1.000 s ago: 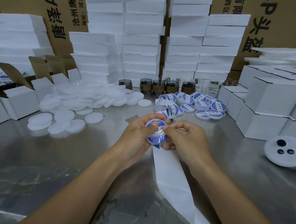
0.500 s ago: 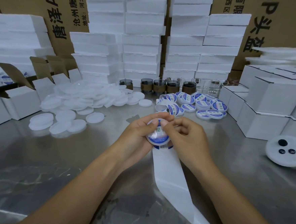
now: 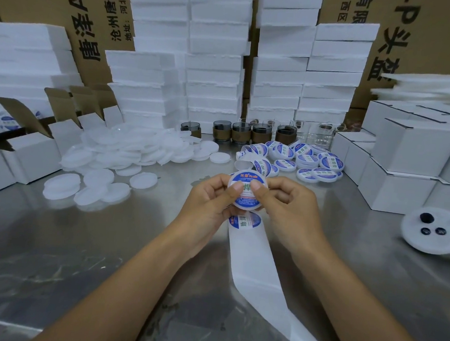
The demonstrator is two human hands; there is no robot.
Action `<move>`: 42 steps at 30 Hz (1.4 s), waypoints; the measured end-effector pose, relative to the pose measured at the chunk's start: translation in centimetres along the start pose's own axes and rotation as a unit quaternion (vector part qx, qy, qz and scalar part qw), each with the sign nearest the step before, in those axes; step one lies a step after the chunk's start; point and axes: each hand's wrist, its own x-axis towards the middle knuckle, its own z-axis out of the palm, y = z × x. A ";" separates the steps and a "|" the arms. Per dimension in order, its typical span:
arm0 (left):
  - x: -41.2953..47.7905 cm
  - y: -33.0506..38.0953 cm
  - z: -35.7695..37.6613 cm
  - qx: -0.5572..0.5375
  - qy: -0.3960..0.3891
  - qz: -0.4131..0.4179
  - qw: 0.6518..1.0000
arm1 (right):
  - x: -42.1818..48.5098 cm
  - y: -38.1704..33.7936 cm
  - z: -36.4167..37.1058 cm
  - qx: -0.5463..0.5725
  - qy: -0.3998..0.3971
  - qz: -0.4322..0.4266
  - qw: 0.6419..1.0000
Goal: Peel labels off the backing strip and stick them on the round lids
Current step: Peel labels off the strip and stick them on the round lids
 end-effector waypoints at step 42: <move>-0.1 0.2 0.0 0.096 0.050 0.008 0.994 | 0.3 0.5 -0.3 -0.037 -0.014 -0.028 0.999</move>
